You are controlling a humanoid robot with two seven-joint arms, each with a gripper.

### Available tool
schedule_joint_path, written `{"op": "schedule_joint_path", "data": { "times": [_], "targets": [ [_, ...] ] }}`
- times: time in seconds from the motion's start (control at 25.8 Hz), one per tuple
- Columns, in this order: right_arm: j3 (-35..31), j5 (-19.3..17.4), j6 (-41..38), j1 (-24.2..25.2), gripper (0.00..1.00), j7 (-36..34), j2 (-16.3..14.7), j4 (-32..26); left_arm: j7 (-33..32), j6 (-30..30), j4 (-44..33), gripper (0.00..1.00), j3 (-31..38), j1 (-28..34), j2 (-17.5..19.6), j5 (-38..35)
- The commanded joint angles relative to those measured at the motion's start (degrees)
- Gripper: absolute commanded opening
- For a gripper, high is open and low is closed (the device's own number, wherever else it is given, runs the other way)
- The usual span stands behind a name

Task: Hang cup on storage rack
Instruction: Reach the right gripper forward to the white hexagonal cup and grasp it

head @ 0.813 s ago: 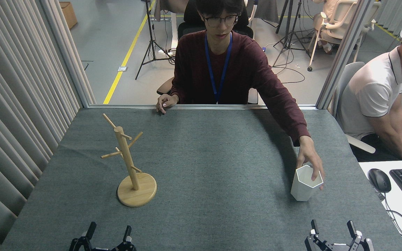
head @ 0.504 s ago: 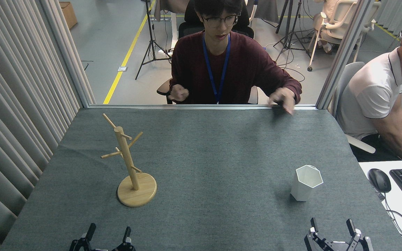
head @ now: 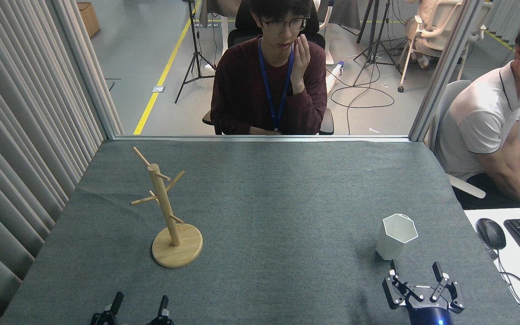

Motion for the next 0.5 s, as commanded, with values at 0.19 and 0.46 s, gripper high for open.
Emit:
{"op": "schedule_joint_path", "data": {
  "times": [0.19, 0.46],
  "targets": [
    [1.63, 0.11, 0.38, -6.93, 0.99, -0.02, -0.15, 8.57, 0.86, -0.01, 0.93, 1.0, 0.0, -0.18, 0.06, -0.08],
    [1.63, -0.07, 0.99, -10.36, 0.99, -0.02, -0.15, 12.62, 2.09, -0.01, 1.99, 1.0, 0.0, 0.0, 0.06, -0.17]
  ]
}}
